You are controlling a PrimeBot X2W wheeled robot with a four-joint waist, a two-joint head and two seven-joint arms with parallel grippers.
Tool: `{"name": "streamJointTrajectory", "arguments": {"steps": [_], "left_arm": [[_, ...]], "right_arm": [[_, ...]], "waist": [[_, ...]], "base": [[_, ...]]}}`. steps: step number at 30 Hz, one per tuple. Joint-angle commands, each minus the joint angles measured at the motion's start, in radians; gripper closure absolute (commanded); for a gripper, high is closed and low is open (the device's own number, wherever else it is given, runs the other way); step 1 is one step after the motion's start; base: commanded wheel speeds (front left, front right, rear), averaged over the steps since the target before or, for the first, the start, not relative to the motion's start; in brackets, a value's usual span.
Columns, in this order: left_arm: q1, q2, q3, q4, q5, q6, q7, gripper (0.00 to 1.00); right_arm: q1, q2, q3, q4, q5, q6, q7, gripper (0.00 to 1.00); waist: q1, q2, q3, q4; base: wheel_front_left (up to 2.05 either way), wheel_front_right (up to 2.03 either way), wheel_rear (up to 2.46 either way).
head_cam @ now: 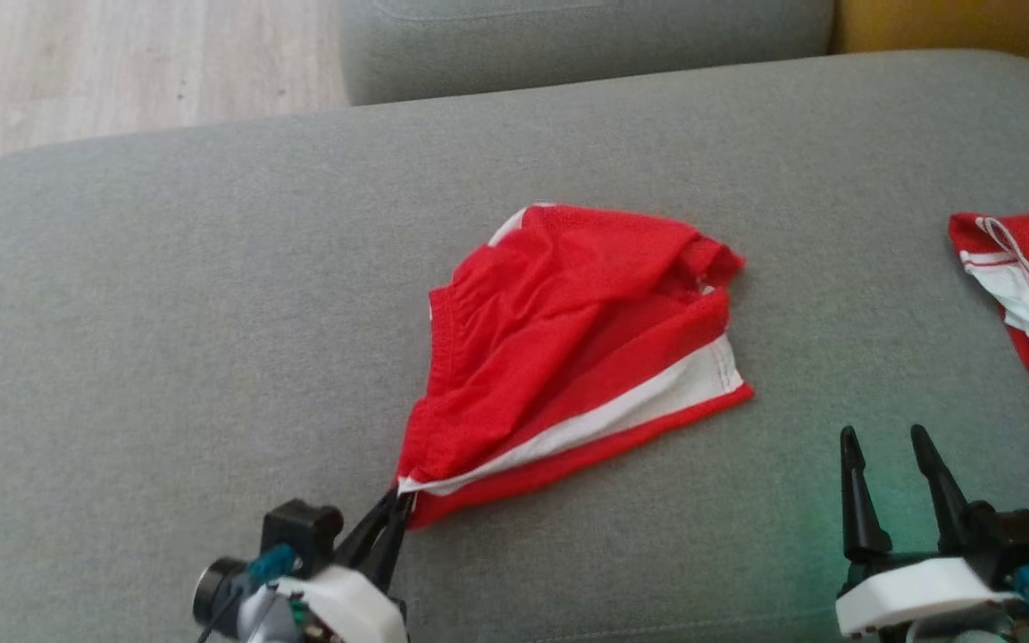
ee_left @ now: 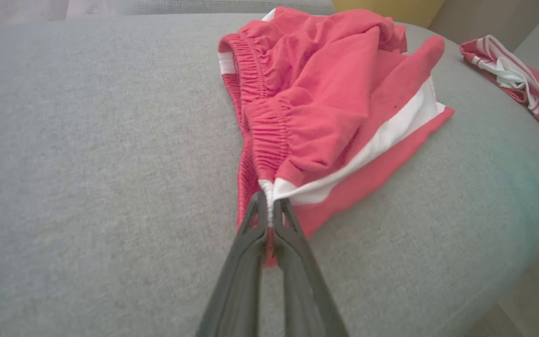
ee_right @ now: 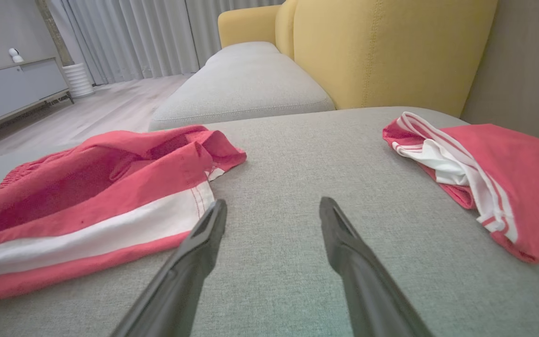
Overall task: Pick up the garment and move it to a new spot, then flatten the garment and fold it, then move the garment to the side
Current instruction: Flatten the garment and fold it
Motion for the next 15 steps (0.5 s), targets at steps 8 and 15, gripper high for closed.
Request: {"name": "streamJointTrajectory", "arguments": {"steps": [8, 15], "left_arm": [[0.031, 0.022, 0.085, 0.044, 0.0, -0.016, -0.088, 0.0], [0.12, -0.006, 0.148, 0.021, -0.041, -0.015, -0.094, 0.0]], "right_arm": [[0.015, -0.008, 0.032, -0.015, -0.014, 0.007, -0.012, 0.0], [0.035, -0.008, 0.026, -0.012, -0.016, 0.007, -0.012, 0.0]], "waist": [[0.0, 0.0, -0.034, 0.012], [0.0, 0.0, -0.069, 0.0]], "base": [[0.0, 0.0, 0.0], [0.0, 0.0, 0.0]]}}
